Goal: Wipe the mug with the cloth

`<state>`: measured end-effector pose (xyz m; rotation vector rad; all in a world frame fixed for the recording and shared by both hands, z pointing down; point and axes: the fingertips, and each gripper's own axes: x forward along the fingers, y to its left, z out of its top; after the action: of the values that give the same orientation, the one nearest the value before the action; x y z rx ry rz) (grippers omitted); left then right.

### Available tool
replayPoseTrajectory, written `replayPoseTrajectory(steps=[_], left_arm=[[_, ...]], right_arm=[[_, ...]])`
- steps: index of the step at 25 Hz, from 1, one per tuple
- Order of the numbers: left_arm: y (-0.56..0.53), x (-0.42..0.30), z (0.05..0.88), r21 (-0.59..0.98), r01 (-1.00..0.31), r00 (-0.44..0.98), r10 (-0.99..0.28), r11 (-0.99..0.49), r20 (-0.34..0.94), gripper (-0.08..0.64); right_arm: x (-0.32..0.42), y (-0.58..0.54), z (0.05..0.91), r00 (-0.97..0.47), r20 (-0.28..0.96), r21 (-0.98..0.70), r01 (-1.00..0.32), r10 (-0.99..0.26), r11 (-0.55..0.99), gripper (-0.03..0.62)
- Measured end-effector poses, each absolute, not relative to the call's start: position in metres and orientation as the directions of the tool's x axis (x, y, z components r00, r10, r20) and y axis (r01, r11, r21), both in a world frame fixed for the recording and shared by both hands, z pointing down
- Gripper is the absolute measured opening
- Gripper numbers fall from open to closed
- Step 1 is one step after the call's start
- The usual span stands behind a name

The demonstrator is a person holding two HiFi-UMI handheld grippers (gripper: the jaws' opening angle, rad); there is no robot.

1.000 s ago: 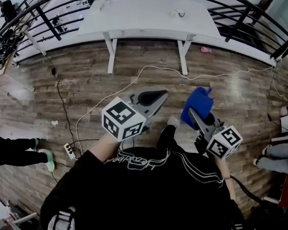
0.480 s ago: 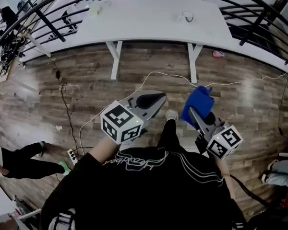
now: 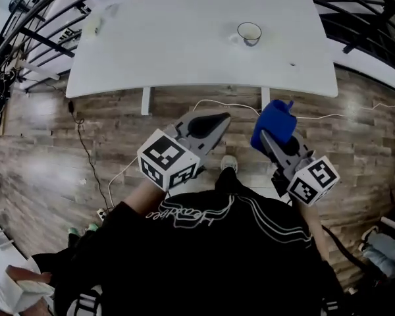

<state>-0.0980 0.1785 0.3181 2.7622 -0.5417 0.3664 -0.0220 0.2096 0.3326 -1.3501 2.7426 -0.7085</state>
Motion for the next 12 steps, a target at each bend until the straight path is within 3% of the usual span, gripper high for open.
replayPoseTrajectory(steps=[12], left_arm=[[0.052,-0.069,0.344,0.233,-0.407,0.873,-0.301,-0.883,0.383,0.006]], right_arm=[[0.016,0.086,0.348,-0.57,0.107,-0.566,-0.708,-0.815,0.421,0.054]])
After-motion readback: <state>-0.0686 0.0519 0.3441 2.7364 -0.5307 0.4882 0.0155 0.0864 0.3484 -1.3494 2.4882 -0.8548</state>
